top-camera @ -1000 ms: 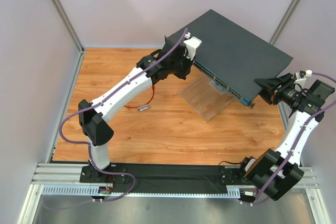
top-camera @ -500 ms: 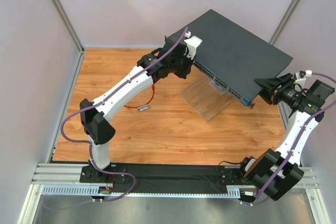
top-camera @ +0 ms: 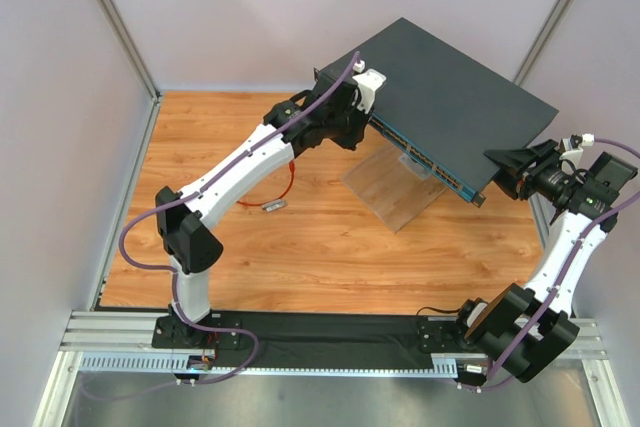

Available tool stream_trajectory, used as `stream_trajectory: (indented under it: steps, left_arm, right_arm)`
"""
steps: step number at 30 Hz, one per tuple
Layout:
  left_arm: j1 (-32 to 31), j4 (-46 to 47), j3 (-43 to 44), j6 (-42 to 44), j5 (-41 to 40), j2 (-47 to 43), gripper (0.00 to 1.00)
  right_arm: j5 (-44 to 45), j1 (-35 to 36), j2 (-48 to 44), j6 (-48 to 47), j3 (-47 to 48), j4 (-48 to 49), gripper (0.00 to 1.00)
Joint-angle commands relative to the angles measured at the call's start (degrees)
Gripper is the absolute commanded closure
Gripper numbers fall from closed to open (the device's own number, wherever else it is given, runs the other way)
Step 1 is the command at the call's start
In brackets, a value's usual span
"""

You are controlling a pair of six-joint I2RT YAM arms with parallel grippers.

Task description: Insert the plug into the switch port

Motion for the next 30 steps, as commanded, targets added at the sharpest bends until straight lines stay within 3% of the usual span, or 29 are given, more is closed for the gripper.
stream_trajectory:
  steps: [1,26,30]
  left_arm:
    - [0.21,3.10,4.11,-1.38,0.16,0.50,1.00]
    - [0.12,7.50,8.42,-1.74,2.18,5.33,1.00]
    - [0.21,7.50,10.18,-1.65,2.71,6.47,0.92]
  right_arm:
    - [1.97,1.30,-0.88,-7.11,-0.86,3.61,1.00]
    - [1.97,1.30,-0.18,-7.64,-0.34,2.82,1.00]
    - [1.97,1.30,0.09,-7.64,-0.16,2.82,1.00]
